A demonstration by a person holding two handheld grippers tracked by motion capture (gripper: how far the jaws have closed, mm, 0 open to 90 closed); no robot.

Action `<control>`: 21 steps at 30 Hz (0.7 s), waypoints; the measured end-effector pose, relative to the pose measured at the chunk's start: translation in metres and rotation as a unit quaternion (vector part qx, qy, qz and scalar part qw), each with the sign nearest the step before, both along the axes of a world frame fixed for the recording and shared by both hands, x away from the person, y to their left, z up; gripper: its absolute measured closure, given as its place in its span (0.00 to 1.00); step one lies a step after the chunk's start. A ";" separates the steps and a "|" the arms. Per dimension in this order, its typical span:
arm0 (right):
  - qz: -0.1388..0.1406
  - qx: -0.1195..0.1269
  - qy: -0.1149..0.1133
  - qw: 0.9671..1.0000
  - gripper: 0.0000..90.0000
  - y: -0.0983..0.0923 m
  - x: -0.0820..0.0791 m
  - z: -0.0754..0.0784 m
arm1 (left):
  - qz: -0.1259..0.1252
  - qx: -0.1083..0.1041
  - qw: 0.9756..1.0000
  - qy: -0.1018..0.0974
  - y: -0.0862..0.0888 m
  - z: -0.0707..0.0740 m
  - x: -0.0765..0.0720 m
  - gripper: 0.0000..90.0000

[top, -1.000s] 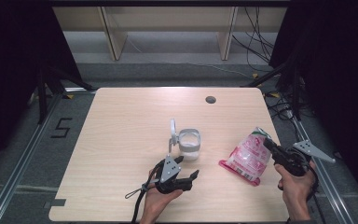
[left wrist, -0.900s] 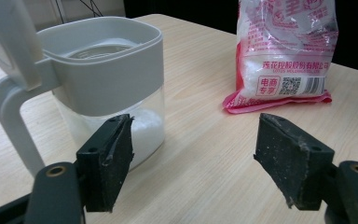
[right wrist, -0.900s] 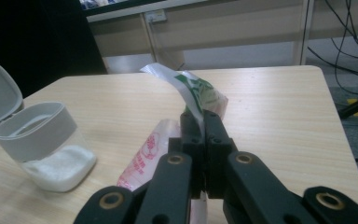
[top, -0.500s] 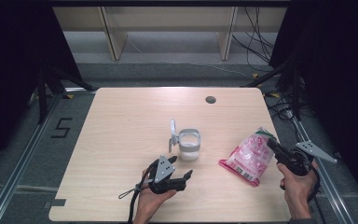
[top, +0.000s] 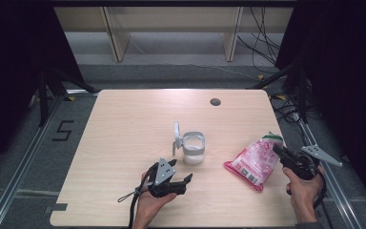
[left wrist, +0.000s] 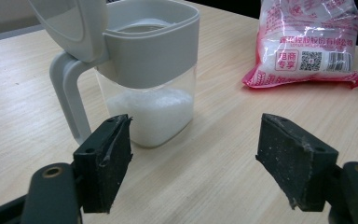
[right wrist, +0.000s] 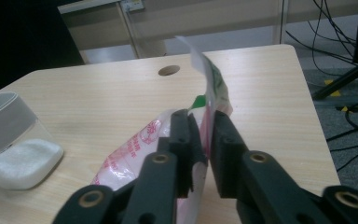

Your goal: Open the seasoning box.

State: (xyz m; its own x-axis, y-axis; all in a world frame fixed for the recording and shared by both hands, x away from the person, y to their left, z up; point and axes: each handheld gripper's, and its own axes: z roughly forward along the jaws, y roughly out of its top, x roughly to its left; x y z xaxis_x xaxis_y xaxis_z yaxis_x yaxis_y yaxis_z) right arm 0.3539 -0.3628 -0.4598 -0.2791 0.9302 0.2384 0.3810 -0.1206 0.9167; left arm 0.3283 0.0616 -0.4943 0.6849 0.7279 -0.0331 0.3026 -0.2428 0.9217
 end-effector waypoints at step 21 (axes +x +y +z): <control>-0.029 -0.014 0.011 0.999 0.57 -0.003 -0.019 -0.007 | 0.019 0.011 1.000 0.000 0.013 0.001 0.006 0.27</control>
